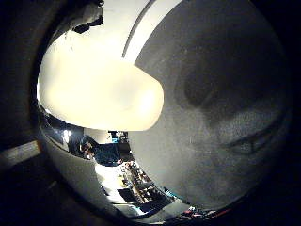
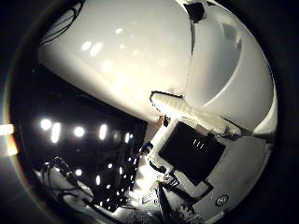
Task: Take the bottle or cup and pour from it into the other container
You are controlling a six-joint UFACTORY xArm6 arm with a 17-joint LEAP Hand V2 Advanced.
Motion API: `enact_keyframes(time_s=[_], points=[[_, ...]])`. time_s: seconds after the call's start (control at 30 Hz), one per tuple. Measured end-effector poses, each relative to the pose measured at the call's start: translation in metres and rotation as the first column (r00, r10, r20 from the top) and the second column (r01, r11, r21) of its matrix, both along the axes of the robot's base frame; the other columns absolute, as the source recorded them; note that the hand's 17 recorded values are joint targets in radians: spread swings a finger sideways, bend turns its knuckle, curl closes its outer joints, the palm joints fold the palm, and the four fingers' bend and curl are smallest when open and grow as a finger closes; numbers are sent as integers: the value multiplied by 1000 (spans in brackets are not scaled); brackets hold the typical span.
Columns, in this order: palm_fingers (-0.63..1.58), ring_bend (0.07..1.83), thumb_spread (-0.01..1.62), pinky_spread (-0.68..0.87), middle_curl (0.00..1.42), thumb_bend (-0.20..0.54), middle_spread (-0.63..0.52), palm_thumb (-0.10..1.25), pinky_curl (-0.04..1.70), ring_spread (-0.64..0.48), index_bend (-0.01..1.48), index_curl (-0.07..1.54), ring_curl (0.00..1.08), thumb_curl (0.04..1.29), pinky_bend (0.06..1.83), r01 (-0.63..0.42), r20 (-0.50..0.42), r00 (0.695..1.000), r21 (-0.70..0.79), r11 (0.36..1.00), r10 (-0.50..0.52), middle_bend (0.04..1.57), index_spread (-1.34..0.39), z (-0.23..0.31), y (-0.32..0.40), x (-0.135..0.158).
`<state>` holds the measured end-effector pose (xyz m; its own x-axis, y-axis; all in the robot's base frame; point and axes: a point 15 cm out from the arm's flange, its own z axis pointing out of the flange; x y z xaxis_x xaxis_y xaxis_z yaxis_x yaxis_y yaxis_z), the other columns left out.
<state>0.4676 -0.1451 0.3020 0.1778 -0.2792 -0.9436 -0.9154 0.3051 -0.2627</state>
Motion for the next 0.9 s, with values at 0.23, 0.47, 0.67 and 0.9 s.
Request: enact_keyframes(time_s=[0.23,0.47,0.67,0.9], points=[[933,1264,913,-341,913,-26,-252,813,714,-230,271,1023,634,546,1202,-91,21,995,-90,992,93,919,-457,47,43,-4],[939,1256,913,-349,928,-26,-269,813,754,-232,238,1067,641,547,1177,-206,-31,978,-266,942,205,904,-476,79,94,-17],[948,1250,913,-356,936,-26,-285,812,778,-238,210,1088,645,548,1153,-227,-104,974,-478,849,202,889,-487,92,117,-24],[971,1242,891,-363,946,-25,-296,820,799,-252,188,1099,643,554,1138,-214,-132,976,-714,666,173,876,-494,98,143,-16]])
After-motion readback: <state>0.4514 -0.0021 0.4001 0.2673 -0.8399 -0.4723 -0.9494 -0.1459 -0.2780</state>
